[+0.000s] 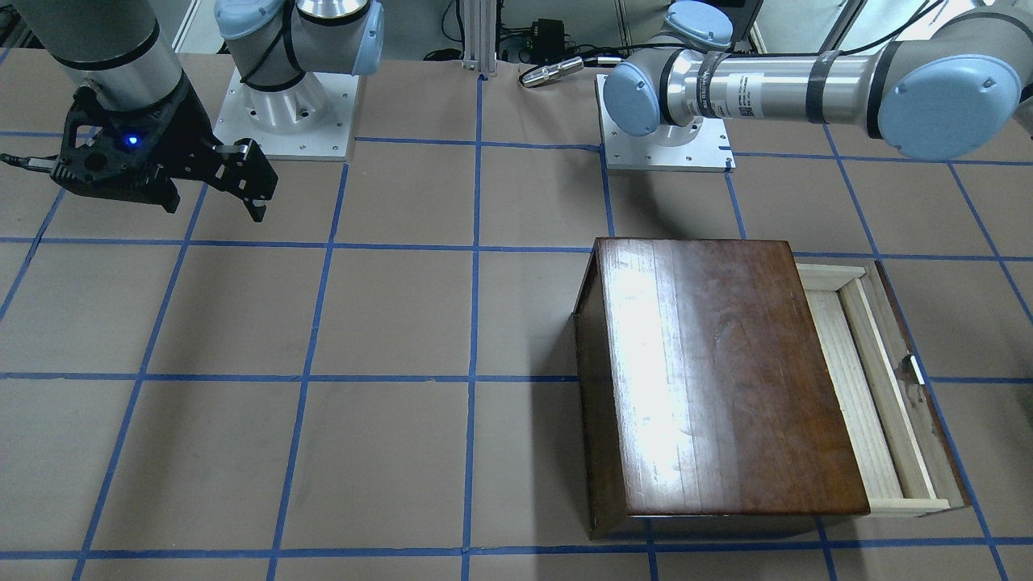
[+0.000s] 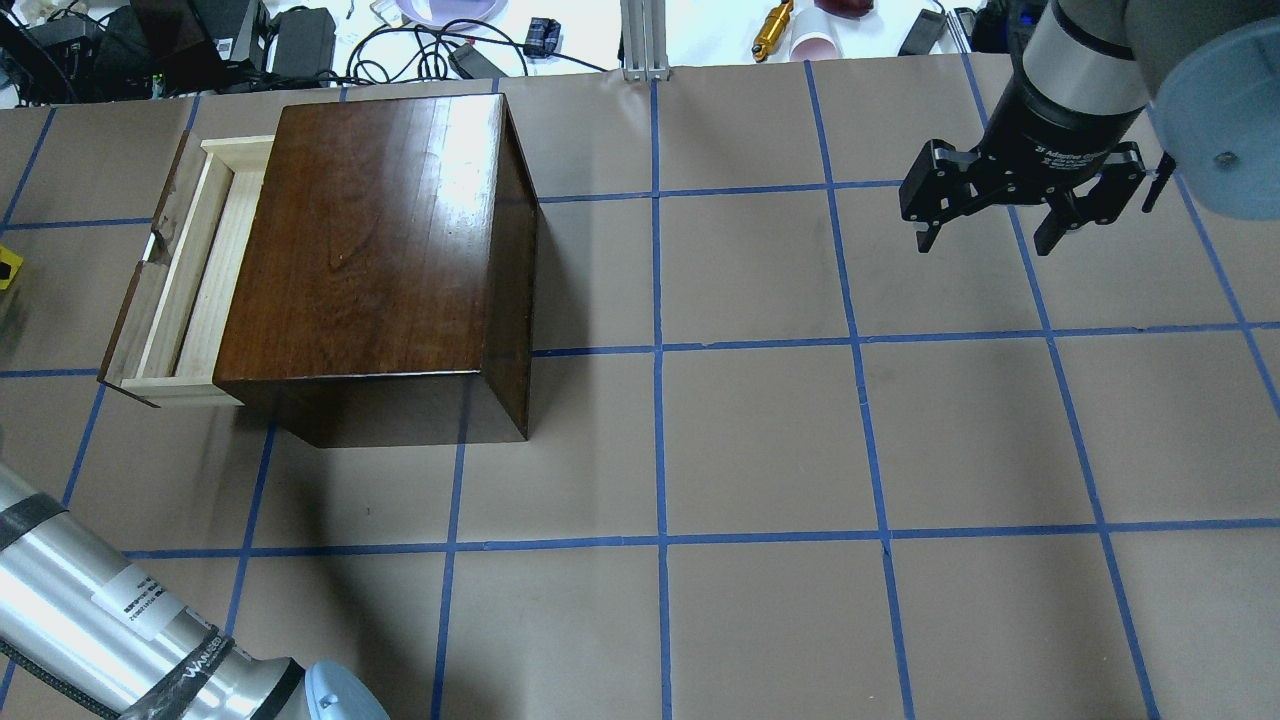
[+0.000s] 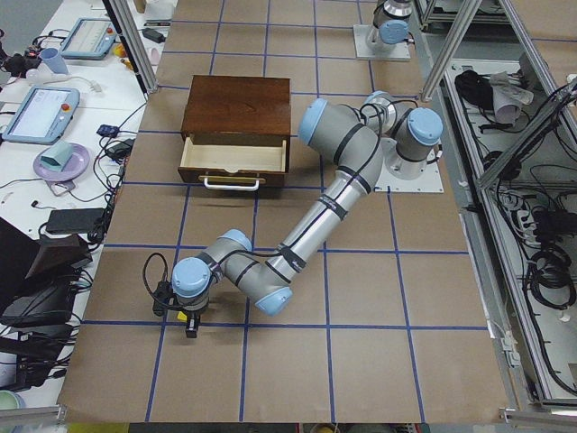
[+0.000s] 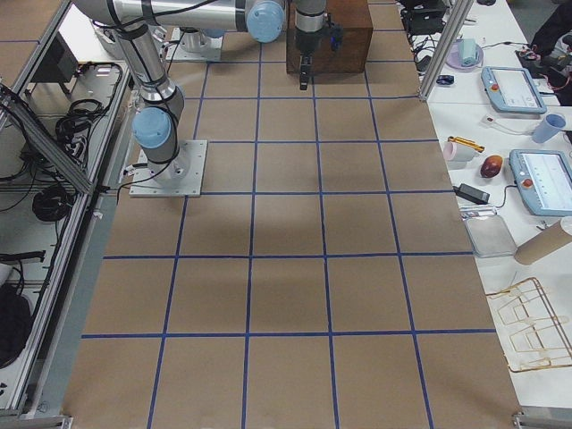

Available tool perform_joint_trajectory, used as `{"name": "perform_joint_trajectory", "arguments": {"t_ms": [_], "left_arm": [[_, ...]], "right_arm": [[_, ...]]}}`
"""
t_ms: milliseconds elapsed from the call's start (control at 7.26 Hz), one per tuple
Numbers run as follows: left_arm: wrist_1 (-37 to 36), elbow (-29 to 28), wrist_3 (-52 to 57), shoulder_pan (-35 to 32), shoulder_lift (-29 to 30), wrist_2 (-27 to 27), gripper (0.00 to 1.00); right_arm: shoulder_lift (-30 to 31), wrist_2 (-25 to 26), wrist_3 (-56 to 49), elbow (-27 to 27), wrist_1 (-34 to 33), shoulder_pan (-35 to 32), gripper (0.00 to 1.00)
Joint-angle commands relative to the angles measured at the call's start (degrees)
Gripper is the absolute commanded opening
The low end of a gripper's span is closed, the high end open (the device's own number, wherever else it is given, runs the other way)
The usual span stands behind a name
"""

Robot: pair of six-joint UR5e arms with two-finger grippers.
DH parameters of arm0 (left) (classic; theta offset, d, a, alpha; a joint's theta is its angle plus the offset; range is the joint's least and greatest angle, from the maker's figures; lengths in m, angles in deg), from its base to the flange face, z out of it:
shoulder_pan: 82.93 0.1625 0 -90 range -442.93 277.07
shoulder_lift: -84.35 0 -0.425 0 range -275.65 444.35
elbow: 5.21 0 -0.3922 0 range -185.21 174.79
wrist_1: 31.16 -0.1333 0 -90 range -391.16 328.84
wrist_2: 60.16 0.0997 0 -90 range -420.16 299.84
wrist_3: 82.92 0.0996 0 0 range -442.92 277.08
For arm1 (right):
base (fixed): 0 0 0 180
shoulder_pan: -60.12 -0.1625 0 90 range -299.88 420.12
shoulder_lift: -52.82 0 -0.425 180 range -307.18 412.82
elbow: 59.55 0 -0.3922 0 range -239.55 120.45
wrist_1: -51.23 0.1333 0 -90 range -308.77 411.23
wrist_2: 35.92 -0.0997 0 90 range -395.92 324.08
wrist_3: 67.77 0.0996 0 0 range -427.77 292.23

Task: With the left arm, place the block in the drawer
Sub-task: 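Lower the left gripper over the yellow cube on the table, then close the left gripper on the yellow cube and lift it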

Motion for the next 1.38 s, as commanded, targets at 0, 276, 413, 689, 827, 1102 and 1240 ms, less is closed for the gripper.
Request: {"name": "perform_joint_trajectory", "arguments": {"t_ms": [0, 276, 413, 689, 827, 1102, 1240], "left_arm": [[0.1, 0.0, 0.7, 0.0, -0.3, -0.1, 0.00], [1.3, 0.0, 0.4, -0.5, -2.2, 0.4, 0.00], [4.7, 0.0, 0.2, -1.1, -4.0, 1.2, 0.00], [11.8, 0.0, -0.3, -4.1, -9.6, 5.7, 0.00], [15.7, 0.0, -0.6, -4.8, -12.3, 5.8, 0.00], [24.3, 0.0, -0.7, -6.1, -17.7, 5.9, 0.00], [28.3, 0.1, -1.6, -7.5, -20.3, 6.0, 0.00]], "right_arm": [[0.0, 0.0, 0.0, 0.1, 0.0, 0.0, 1.00], [0.0, 0.0, 0.0, 0.0, 0.0, 0.0, 1.00], [0.0, 0.0, 0.0, 0.0, 0.0, 0.0, 1.00], [0.0, 0.0, 0.0, 0.0, 0.0, 0.0, 1.00], [0.0, 0.0, 0.0, 0.1, 0.0, 0.0, 1.00], [0.0, 0.0, 0.0, 0.1, 0.0, 0.0, 1.00], [0.0, 0.0, 0.0, 0.0, 0.0, 0.0, 1.00]]}}
